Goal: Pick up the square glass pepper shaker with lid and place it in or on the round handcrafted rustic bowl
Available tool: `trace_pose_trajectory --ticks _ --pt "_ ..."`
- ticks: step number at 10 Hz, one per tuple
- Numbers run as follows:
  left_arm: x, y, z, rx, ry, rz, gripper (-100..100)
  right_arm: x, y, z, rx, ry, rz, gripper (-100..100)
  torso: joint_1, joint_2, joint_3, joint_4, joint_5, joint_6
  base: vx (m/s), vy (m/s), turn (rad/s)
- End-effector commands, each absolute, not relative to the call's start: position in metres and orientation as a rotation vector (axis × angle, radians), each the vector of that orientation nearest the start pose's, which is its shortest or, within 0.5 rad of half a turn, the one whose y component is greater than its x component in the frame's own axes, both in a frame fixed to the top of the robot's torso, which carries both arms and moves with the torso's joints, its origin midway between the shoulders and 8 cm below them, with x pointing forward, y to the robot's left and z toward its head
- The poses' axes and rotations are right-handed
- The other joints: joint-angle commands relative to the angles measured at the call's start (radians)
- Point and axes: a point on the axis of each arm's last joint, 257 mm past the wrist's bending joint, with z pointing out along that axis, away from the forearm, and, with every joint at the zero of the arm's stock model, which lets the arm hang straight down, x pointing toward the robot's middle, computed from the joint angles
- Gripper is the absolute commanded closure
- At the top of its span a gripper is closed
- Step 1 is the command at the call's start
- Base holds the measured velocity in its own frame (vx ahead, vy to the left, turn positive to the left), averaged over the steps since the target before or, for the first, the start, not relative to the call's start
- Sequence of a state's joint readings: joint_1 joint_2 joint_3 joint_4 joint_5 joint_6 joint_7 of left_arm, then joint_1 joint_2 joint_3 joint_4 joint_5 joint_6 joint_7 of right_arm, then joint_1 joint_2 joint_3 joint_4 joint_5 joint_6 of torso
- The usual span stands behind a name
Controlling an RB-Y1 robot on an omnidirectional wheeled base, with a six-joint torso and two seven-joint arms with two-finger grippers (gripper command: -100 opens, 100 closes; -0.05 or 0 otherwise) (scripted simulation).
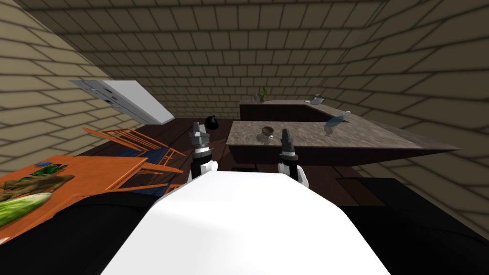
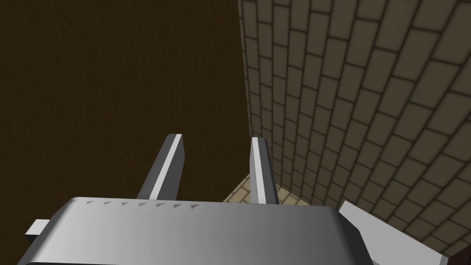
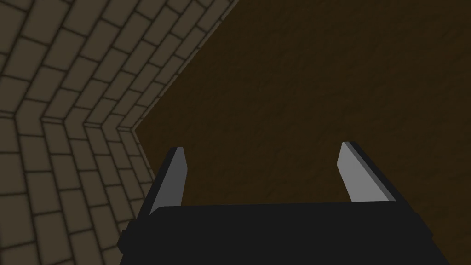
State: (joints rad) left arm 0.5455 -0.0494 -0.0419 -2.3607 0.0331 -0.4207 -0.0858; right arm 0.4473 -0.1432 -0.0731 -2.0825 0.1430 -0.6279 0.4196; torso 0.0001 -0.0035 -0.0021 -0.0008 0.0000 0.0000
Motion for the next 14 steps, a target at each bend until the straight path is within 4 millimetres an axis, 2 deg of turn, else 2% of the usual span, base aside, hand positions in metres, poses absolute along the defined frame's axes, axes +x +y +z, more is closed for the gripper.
trace_pose_trajectory --ticks 1,4,5,8,9,13,14 --pt "0.338 0.279 0.031 -0.717 0.601 -1.259 0 0.371 -0.279 -0.040 0.240 0.917 0.692 -100 0.000 0.000 0.000 0.000 0.000 0.000 0.053 0.006 -0.016" --pt "0.338 0.279 0.031 -0.717 0.601 -1.259 0 0.385 -0.286 -0.071 0.183 0.995 0.549 -100 0.000 0.000 0.000 0.000 0.000 0.000 0.053 0.005 -0.015" --pt "0.338 0.279 0.031 -0.717 0.601 -1.259 0 0.385 -0.287 -0.073 0.183 0.999 0.545 -100 0.000 0.000 0.000 0.000 0.000 0.000 0.032 0.002 -0.007" --pt "0.338 0.279 0.031 -0.717 0.601 -1.259 0 0.398 -0.296 -0.107 0.124 1.081 0.403 -100 0.000 0.001 0.001 0.000 0.000 0.000 0.040 0.006 -0.015" --pt "0.338 0.279 0.031 -0.717 0.601 -1.259 0 0.398 -0.296 -0.108 0.124 1.083 0.401 -100 0.000 0.000 0.000 0.000 0.000 0.000 0.034 0.006 -0.007" --pt "0.338 0.279 0.031 -0.717 0.601 -1.259 0 0.411 -0.309 -0.159 0.047 1.197 0.226 -100 0.000 0.000 0.000 0.000 0.000 0.000 0.045 0.005 -0.015" --pt "0.338 0.279 0.031 -0.717 0.601 -1.259 0 0.411 -0.309 -0.160 0.044 1.199 0.219 -100 0.000 0.000 0.000 0.000 0.000 0.000 0.036 0.000 -0.004"
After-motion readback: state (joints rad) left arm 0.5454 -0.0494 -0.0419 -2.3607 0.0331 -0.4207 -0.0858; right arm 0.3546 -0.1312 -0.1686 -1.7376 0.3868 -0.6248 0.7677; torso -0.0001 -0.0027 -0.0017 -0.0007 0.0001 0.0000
